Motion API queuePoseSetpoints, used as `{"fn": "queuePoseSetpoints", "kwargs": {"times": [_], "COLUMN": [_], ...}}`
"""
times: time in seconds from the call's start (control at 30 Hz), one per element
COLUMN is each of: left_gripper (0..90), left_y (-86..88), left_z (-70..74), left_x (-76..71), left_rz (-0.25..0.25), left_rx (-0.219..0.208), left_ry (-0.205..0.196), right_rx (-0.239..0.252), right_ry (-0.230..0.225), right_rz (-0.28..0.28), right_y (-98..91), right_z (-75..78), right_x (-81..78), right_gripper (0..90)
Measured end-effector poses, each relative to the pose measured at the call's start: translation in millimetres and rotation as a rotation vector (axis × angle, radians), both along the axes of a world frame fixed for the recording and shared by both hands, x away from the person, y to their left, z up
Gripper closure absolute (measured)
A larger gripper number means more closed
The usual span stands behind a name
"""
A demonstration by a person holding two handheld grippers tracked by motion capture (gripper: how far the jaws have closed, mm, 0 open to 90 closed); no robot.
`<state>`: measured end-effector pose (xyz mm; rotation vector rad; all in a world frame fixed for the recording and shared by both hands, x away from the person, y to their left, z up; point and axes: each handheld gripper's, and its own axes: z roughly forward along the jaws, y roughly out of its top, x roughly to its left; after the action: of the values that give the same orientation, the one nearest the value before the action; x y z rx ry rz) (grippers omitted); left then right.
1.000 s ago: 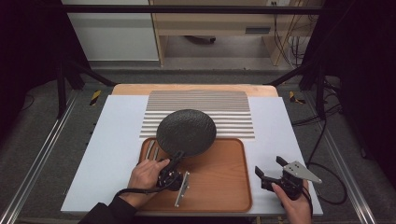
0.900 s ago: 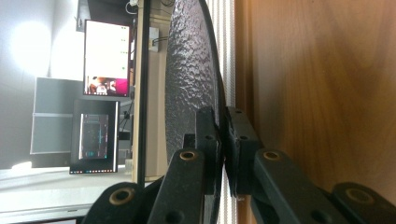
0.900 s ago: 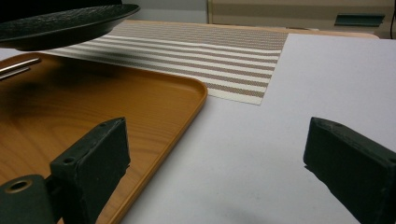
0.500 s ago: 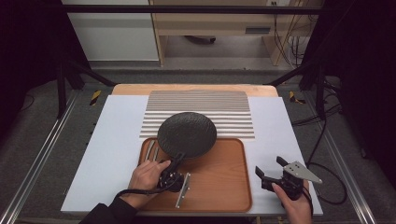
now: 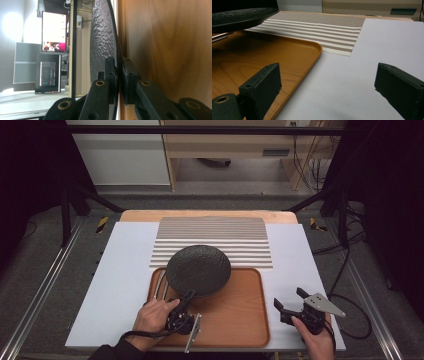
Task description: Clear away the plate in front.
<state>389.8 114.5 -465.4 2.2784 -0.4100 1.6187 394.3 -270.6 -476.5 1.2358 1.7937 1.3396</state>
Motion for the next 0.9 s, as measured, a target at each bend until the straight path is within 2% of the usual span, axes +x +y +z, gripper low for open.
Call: {"fn": "queuePoseSetpoints", "kwargs": {"times": [0.33,0.9], "left_gripper": [84.3,84.1], "left_y": [-0.8,0.4], "left_z": [-1.6,-1.7], "left_x": [-10.3,-19.5], "left_rz": [-0.018,-0.031], "left_rx": [0.018,0.022], "left_ry": [-0.002,0.001], "right_rx": [-0.002,-0.004], "right_ry": [-0.002,-0.002], "right_rz": [-0.003,-0.004], "right_y": [-0.3,-0.1], "right_z": [0.1,-0.1], "right_x": [-0.3,-0.6], "right_gripper": [7.1,7.2]}}
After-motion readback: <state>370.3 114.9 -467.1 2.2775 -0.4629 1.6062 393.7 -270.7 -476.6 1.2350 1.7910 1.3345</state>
